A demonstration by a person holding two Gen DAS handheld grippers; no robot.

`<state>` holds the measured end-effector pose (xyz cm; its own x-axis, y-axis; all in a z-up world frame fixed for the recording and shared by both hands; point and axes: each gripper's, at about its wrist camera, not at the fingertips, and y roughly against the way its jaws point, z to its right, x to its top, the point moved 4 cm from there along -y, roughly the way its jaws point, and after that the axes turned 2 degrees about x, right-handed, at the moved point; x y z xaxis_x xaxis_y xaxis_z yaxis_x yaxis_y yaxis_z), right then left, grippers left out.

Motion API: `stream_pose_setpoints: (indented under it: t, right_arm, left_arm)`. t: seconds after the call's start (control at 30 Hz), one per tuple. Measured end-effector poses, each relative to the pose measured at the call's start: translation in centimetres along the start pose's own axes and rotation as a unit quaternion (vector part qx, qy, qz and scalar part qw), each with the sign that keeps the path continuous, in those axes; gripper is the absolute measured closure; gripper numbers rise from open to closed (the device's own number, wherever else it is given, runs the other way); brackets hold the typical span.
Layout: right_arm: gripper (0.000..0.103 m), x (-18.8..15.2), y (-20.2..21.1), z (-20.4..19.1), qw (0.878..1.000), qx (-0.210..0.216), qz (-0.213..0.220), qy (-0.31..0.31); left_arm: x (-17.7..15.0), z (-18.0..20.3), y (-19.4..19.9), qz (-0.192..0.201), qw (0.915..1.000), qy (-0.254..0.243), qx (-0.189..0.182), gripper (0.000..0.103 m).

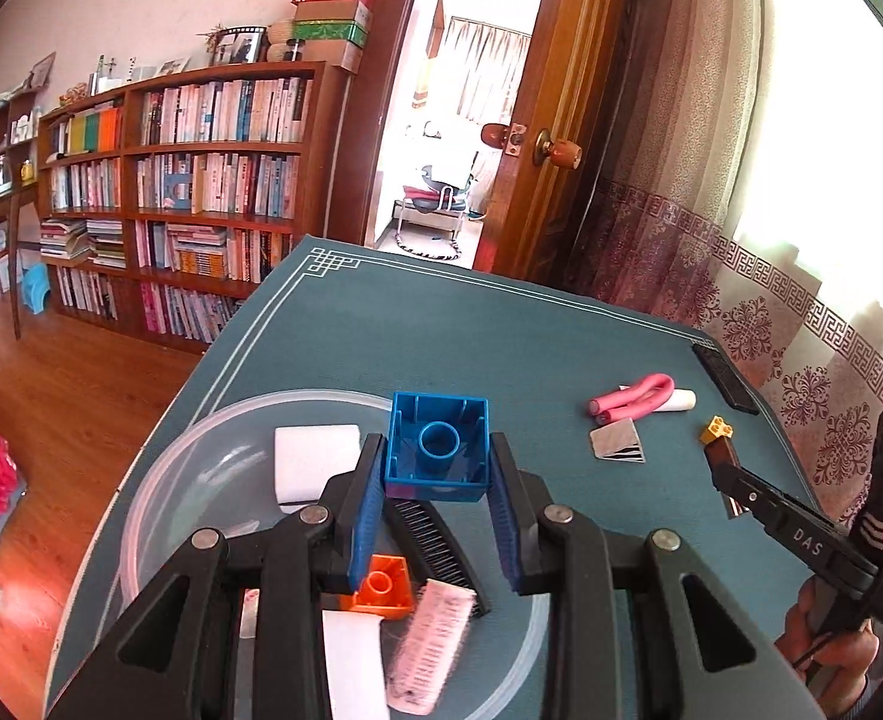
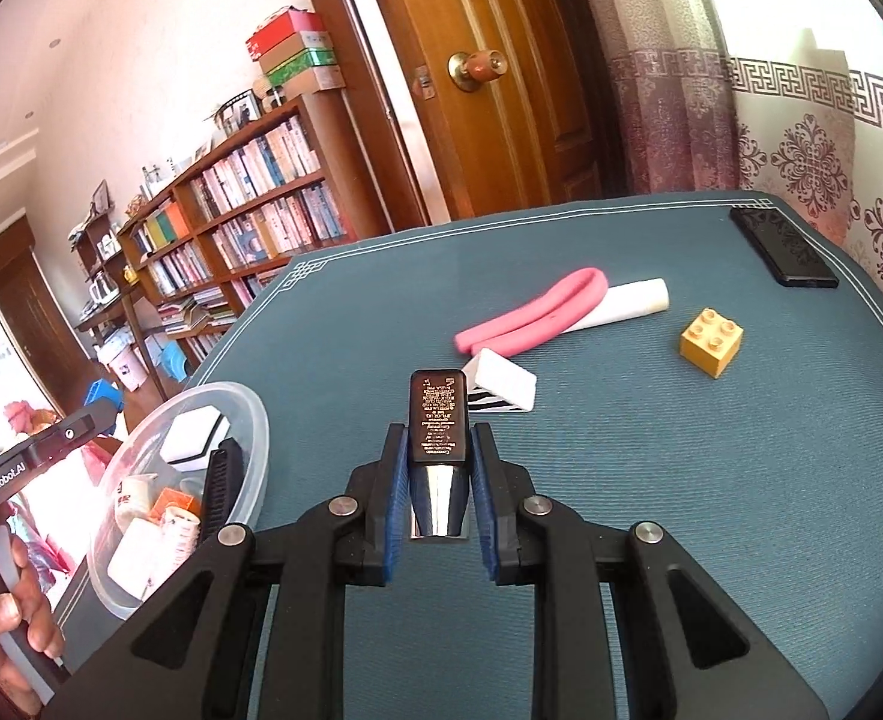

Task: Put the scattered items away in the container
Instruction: 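Carry the blue brick into the bowl and release it while the right tool carries the lipstick, then lower the lipstick into the bowl and open the right tool, then move the right tool to the yellow toy brick and grasp it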

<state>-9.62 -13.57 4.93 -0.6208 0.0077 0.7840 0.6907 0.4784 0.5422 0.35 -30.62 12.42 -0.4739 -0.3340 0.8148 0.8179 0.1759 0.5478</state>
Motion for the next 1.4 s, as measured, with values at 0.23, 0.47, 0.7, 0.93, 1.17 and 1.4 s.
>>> stream_pose_setpoints:
  t: [0.23, 0.47, 0.7, 0.93, 1.17, 1.4]
  right_arm:
    - [0.081, 0.6, -1.2, -4.7, 0.999, 0.040, -0.015, 0.022]
    - [0.081, 0.1, -3.8, -10.5, 0.995, 0.071, -0.033, 0.060]
    - [0.080, -1.3, -7.0, -13.9, 0.989, 0.088, -0.065, 0.103]
    - [0.051, -2.3, -7.7, -14.4, 0.986, 0.099, -0.074, 0.117]
    - [0.050, -1.7, -6.4, -14.3, 0.985, 0.081, -0.050, 0.147]
    - [0.050, -2.2, -4.9, -11.1, 0.990, 0.053, -0.046, 0.124]
  left_arm:
    - [0.0, -2.4, -0.6, -0.009, 0.9999, 0.004, 0.011, 0.067]
    - [0.2, -3.4, -0.9, -0.014, 0.9999, 0.007, 0.004, 0.065]
    - [0.9, -5.0, -0.5, -0.001, 0.9993, 0.037, 0.009, 0.024]
    - [1.2, -6.8, -0.6, 0.003, 0.9975, 0.065, 0.027, 0.019]
    - [1.1, -7.1, -0.7, 0.006, 0.9959, 0.082, 0.038, 0.011]
    - [1.2, -5.4, -0.1, 0.025, 0.9978, 0.045, 0.041, 0.010]
